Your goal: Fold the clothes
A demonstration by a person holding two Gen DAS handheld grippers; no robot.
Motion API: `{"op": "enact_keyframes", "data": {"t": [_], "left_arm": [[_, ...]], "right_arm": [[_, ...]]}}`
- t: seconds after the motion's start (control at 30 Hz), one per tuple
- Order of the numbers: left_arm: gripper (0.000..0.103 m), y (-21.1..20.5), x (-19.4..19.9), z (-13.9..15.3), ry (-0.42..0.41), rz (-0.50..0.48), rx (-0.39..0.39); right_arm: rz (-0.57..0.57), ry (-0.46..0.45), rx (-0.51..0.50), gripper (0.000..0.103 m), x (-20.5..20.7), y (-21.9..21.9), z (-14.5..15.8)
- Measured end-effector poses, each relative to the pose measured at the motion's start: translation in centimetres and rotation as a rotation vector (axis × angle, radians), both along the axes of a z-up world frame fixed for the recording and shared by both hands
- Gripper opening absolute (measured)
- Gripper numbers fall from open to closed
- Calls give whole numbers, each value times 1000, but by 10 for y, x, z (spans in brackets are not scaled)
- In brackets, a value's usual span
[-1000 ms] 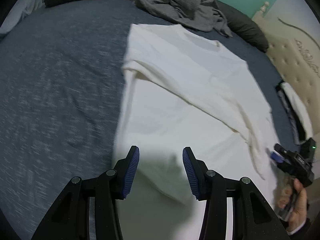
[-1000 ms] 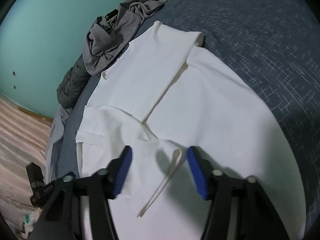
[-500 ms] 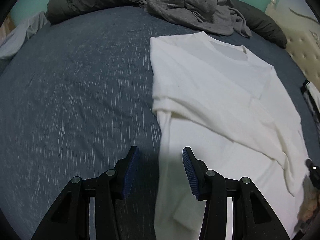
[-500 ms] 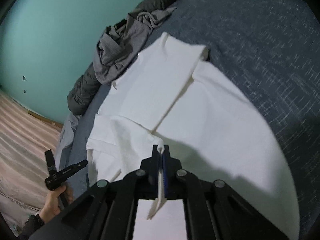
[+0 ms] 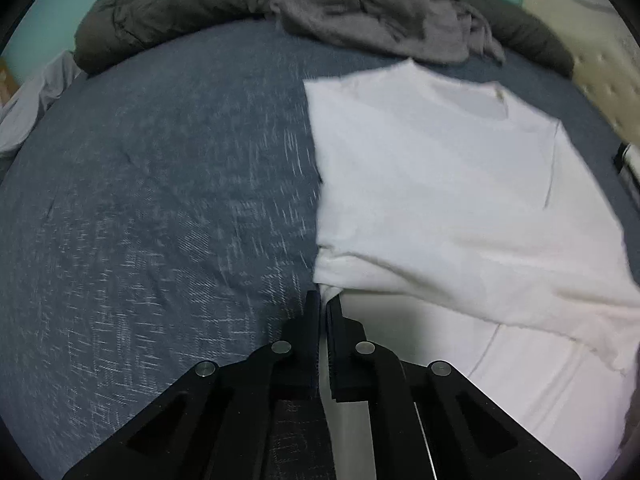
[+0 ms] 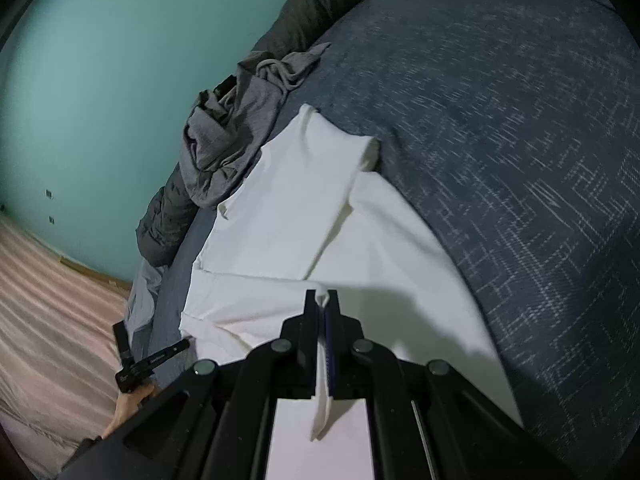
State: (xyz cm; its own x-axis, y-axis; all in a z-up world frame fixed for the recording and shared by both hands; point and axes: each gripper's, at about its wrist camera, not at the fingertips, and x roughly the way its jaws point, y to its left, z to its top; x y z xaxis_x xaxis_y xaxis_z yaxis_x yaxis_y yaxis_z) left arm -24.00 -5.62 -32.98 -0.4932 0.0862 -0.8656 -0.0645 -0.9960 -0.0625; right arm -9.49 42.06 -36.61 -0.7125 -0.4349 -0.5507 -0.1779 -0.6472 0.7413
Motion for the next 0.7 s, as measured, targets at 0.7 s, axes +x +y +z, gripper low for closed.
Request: {"op": "enact_keyframes", "data": {"t": [0.7], "left_arm": [[5, -18, 34, 4, 17, 42, 18]], "right_arm": [[66, -148, -8, 38, 17, -25, -9]]}}
